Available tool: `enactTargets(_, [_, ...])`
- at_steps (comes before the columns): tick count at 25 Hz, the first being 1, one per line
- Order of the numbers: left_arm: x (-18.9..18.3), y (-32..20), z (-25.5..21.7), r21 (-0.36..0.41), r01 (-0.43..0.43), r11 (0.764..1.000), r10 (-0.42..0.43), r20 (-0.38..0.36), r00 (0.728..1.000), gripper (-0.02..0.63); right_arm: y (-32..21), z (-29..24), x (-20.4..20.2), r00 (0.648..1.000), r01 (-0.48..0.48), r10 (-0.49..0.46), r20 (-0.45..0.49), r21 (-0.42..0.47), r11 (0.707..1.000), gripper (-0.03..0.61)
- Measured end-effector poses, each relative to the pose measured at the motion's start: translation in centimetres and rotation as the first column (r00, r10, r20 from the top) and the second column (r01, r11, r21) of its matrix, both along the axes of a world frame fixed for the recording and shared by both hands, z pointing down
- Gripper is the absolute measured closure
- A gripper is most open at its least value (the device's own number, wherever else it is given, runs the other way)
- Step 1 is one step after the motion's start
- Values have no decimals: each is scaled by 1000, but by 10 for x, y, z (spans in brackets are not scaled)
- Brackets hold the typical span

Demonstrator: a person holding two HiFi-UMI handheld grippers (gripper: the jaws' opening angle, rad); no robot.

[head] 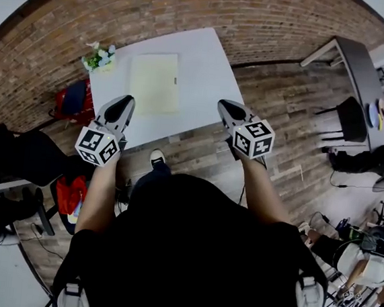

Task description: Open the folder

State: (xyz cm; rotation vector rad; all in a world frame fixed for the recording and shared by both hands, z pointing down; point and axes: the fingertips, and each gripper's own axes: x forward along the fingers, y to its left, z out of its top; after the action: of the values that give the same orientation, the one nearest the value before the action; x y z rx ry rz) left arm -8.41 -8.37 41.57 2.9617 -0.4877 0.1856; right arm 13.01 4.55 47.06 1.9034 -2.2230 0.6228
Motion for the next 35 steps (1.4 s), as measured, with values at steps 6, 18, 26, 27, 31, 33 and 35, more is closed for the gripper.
enactTargets(6, [0,-43,6,-14,-14,1000,14,15,1000,577,-41,4,-6,1000,-8,8,9,-15,1000,551])
enactTargets(18, [1,-117,10,-13,-67,998,67,36,997,577,-112,-4,-11,999,-48,48,1,-2,999,551])
enactTargets(26, [6,-155,2,14,-121,993,121,32,992,577,-144,-14,-11,996,-92,92,-18,-4,996,551])
enactTargets(27, [6,-159,3,15,-128,992,128,34,991,577,-148,-15,-12,995,-95,95,-20,-4,995,551])
enactTargets(31, [2,-172,10,7,-161,987,160,38,986,584,-160,-17,-20,994,-107,106,-29,-11,994,551])
enactTargets(33, [0,-180,11,7,-173,985,172,40,984,584,-169,-19,-22,993,-114,114,-32,-9,993,551])
enactTargets(35, [-4,-188,10,13,-181,983,180,41,983,584,-179,-23,-26,993,-117,117,-35,-3,993,551])
